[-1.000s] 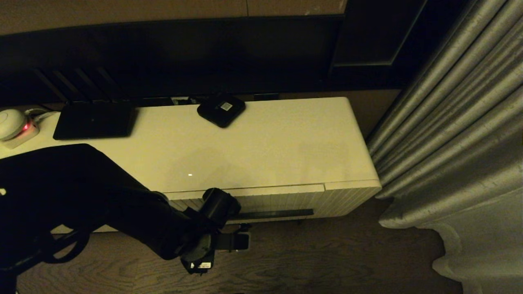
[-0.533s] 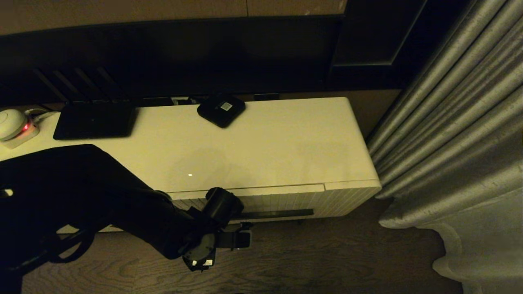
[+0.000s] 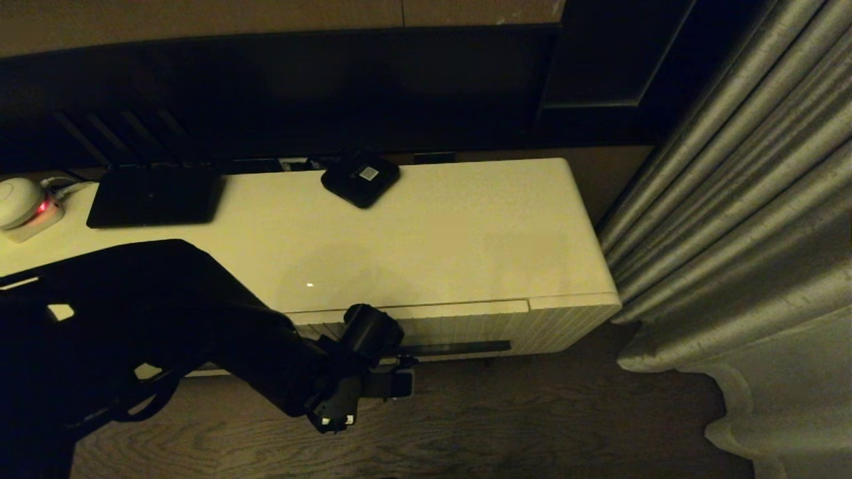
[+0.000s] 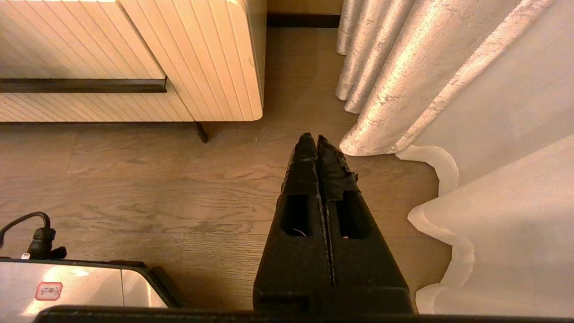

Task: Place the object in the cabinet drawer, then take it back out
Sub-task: Open the drawer

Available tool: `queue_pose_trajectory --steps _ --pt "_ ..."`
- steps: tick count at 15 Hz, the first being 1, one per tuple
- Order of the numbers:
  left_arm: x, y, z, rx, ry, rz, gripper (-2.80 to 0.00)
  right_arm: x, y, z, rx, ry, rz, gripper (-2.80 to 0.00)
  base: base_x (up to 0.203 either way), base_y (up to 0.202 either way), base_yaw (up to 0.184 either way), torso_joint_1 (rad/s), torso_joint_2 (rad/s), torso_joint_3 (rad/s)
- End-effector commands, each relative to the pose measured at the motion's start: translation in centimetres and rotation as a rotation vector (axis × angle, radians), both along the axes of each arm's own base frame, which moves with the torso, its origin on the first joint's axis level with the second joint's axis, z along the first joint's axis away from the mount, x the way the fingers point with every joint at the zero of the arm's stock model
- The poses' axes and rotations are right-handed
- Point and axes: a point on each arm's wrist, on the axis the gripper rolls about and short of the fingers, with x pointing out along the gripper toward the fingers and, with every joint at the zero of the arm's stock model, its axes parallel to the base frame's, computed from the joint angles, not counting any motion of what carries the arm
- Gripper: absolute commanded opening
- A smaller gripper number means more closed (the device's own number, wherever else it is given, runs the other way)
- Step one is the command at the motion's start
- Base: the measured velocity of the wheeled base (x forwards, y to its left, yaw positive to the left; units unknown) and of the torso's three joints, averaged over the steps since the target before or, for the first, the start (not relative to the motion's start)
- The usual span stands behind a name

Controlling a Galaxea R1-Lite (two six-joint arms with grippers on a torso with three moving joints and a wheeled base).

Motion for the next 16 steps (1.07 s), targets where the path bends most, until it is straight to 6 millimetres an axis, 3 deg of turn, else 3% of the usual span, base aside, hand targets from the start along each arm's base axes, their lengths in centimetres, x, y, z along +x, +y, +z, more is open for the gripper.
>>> queue_pose_trajectory --steps 1,16 --pt "0.15 -0.08 -0.07 0.001 -0.003 -0.002 0.0 0.01 0.0 0.01 0.0 0.0 0.001 -2.8 0.0 0.0 0.0 0.0 0.0 0.0" --pt "0.58 0.16 -0.86 -0.049 0.057 -0.028 0.0 0.02 0.0 -0.03 0.0 0.002 0.001 -2.8 0.0 0.0 0.0 0.0 0.0 0.0"
